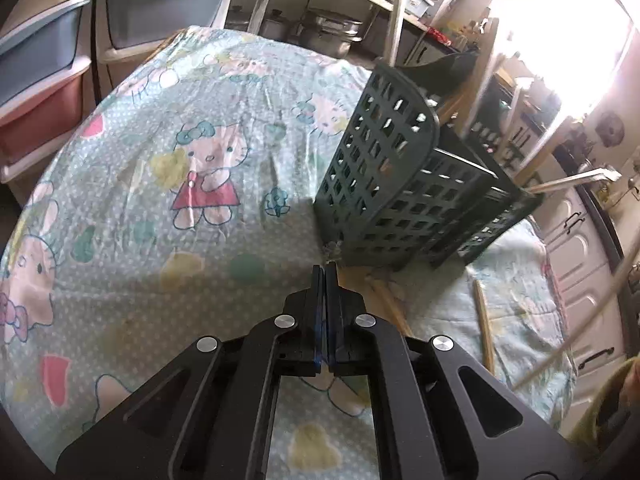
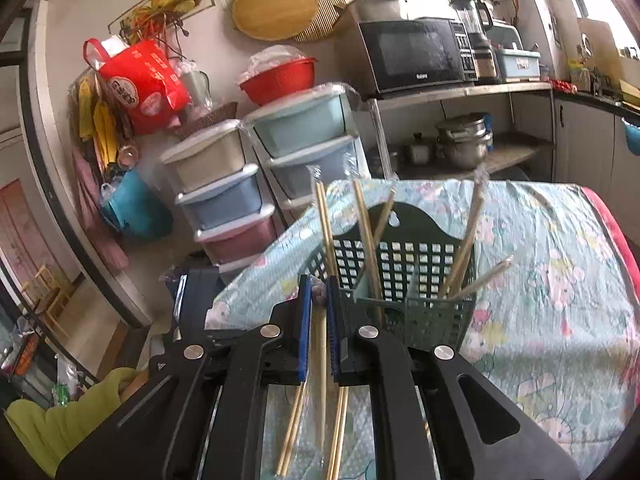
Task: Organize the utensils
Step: 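Close the right tool on a chopstick pair while the left tool grasps another, then lift the chopsticks with both tools and carry them above the caddy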
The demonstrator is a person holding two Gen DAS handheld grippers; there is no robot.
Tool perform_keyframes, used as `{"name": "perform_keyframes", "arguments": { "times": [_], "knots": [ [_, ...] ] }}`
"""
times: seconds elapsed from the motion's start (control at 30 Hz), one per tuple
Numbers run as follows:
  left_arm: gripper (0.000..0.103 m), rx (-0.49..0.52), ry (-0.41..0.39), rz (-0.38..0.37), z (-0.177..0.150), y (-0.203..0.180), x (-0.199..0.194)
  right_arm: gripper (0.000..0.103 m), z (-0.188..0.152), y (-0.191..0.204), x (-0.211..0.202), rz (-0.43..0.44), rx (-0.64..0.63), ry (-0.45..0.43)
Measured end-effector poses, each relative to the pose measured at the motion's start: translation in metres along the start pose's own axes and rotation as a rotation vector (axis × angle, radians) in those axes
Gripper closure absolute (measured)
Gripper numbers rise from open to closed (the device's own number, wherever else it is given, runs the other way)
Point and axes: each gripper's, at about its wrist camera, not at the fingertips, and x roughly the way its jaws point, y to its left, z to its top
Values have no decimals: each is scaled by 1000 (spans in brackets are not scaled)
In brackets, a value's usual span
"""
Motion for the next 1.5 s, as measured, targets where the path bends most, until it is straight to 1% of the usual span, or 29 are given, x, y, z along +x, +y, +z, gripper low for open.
{"name": "perform_keyframes", "arguments": {
  "times": [0.17,0.23,0.3,0.37,0.43,0.5,0.6,0.7,0.77,0.83,0.9,0.97,1.1,1.13,1.27,1.33,1.4,1.5],
  "knots": [
    [103,21,-49,-38,5,-10,-22,95,6,3,-4,-1,-3,-25],
    [103,35,-59,-39,8,-15,-27,95,8,3,-5,1,-2,-33],
    [103,40,-40,-32,8,-15,-24,95,9,1,-7,2,4,-40],
    [103,50,2,-4,4,-13,-14,95,9,0,-9,2,7,-48],
    [95,49,50,13,-1,-10,-1,95,10,-1,-12,3,11,-56],
    [78,45,85,21,-6,-7,12,95,13,0,-15,3,10,-66],
    [70,51,131,66,-10,-6,31,95,21,3,-21,7,0,-86],
    [67,74,147,108,-13,-8,41,95,29,7,-29,11,-16,-115],
    [65,115,151,151,-12,-16,45,95,34,8,-33,17,-20,-130],
    [67,150,151,182,-14,-20,48,95,39,9,-37,22,-23,-144],
    [82,183,147,219,-14,-20,48,95,43,9,-39,29,-23,-154],
    [85,187,154,210,-13,-15,46,95,46,8,-39,31,-24,-158],
    [96,155,157,206,-8,2,37,95,51,7,-39,34,-21,-158],
    [97,144,152,212,-6,6,34,95,52,7,-38,34,-22,-159],
    [99,81,106,195,4,23,21,95,60,7,-37,35,-22,-166],
    [100,38,66,168,14,33,6,95,64,6,-35,38,-19,-169],
    [100,25,26,151,24,35,-6,95,69,7,-35,39,-21,-176],
    [100,12,-62,114,44,30,-36,95,78,9,-36,37,-30,-192]
  ]
}}
